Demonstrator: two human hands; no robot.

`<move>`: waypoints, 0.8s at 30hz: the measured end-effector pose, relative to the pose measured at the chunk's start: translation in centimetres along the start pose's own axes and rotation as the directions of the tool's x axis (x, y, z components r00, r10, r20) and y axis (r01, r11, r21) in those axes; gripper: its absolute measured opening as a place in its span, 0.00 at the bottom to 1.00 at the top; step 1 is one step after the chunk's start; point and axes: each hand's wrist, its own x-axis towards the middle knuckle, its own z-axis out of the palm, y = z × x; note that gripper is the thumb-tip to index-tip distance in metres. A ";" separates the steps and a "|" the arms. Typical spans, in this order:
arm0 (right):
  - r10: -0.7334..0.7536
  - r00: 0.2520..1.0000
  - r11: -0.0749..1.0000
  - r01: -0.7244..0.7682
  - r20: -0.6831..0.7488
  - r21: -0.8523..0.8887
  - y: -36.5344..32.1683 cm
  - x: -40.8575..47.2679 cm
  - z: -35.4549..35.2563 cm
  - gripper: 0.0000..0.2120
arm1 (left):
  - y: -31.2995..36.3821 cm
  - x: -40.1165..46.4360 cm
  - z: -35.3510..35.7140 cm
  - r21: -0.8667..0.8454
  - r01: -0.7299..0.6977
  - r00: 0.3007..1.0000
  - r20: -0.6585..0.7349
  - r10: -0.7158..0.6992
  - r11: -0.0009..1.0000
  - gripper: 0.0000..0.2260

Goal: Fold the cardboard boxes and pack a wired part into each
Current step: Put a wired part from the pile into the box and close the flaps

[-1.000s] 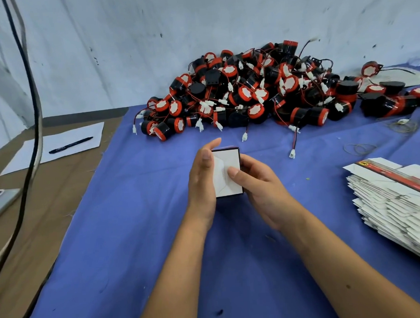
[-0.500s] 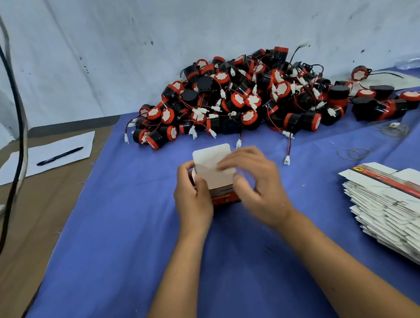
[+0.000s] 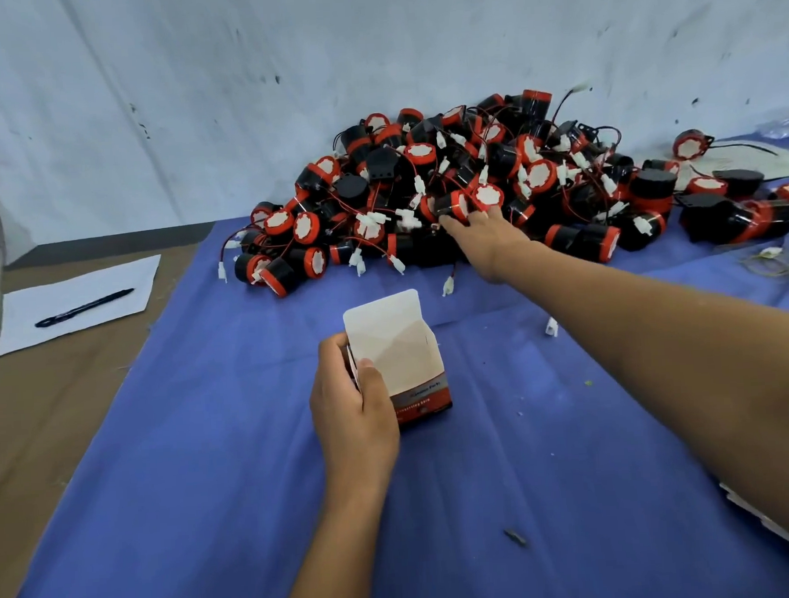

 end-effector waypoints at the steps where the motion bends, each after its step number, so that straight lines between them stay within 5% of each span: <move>1: 0.006 1.000 1.000 -0.006 -0.003 -0.013 0.1 -0.2 0.0 0.40 | 0.1 -0.1 0.0 -0.001 0.001 1.000 0.003 -0.001 1.000 0.10; 5: 0.006 1.000 1.000 -0.006 0.015 0.004 0.4 -2.4 -1.5 0.22 | 0.1 0.0 -0.1 0.002 0.016 1.000 -0.005 -0.016 1.000 0.07; 11: -0.033 0.998 0.991 0.024 0.063 0.129 -3.4 -10.7 -3.0 0.32 | -0.1 0.2 -0.2 0.027 0.039 0.997 -0.073 -0.037 0.999 0.09; 14: -0.124 0.968 0.971 0.074 0.220 0.225 -4.6 -15.4 -3.9 0.39 | -0.3 0.3 -0.6 0.044 0.046 0.988 -0.148 -0.039 0.998 0.07; 17: -0.233 0.890 0.963 0.154 0.393 0.222 -4.1 -18.9 -4.8 0.29 | -0.3 0.3 -1.1 0.035 0.069 0.981 -0.184 -0.062 0.997 0.05; 21: -0.323 0.929 0.936 0.286 0.181 0.205 -3.4 -21.0 -4.9 0.21 | -0.3 0.1 -1.6 0.023 0.077 0.977 -0.201 -0.070 0.997 0.05; 24: -0.269 0.949 0.963 0.259 0.165 0.077 -3.0 -21.4 -4.4 0.33 | -0.2 0.1 -1.7 0.011 0.088 0.975 -0.204 -0.084 0.996 0.06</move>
